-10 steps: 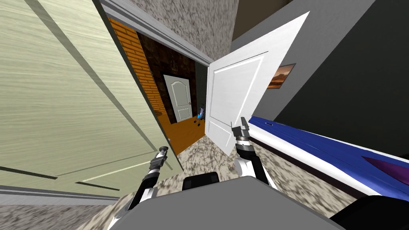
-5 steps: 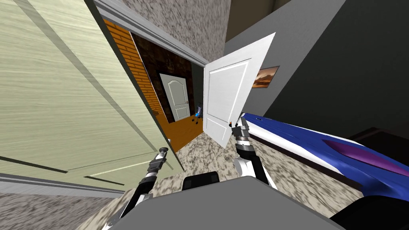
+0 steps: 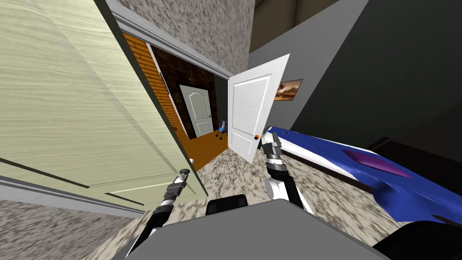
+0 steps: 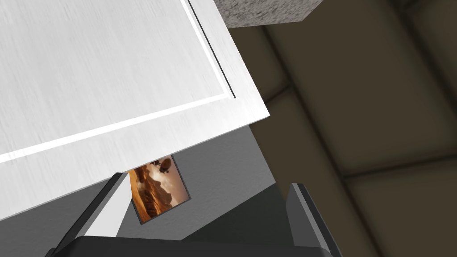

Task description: Pull the door open

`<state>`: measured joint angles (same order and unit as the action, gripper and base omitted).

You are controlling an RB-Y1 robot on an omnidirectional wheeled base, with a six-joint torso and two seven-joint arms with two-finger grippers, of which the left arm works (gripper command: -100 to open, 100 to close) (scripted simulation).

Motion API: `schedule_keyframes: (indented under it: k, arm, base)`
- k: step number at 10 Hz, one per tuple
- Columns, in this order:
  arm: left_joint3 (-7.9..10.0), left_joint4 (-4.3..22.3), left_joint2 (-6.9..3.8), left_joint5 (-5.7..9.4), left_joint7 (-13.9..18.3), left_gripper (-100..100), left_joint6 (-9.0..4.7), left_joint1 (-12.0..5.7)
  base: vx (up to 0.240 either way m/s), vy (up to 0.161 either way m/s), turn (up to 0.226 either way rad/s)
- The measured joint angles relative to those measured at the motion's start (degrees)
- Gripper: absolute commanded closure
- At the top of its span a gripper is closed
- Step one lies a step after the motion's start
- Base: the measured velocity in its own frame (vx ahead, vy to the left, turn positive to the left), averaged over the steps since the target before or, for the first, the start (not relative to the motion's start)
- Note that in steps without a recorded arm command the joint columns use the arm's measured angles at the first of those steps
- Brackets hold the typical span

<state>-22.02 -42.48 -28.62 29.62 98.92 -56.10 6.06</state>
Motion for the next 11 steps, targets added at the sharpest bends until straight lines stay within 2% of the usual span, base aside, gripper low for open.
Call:
schedule_keyframes:
  k: [1, 4, 8, 9, 11]
  arm:
    - [-0.52, 0.61, -0.34, -0.28, 0.70, 100, -1.04, -0.03]
    - [-1.95, 0.04, -2.02, -0.98, 2.25, 100, -3.20, 1.34]
    - [-3.97, 1.94, -3.51, -1.98, 4.80, 100, -6.75, 2.18]
    - [-4.43, 2.09, -3.79, -2.22, 5.31, 100, -7.46, 2.41]
    - [-4.79, 2.49, -3.80, -2.40, 5.61, 100, -7.83, 2.54]
  base:
    - [-0.231, 0.079, -0.150]
    - [-0.219, 0.056, -0.121]
    - [-0.180, 0.060, -0.105]
    - [-0.081, 0.039, -0.027]
    - [-0.165, 0.068, -0.154]
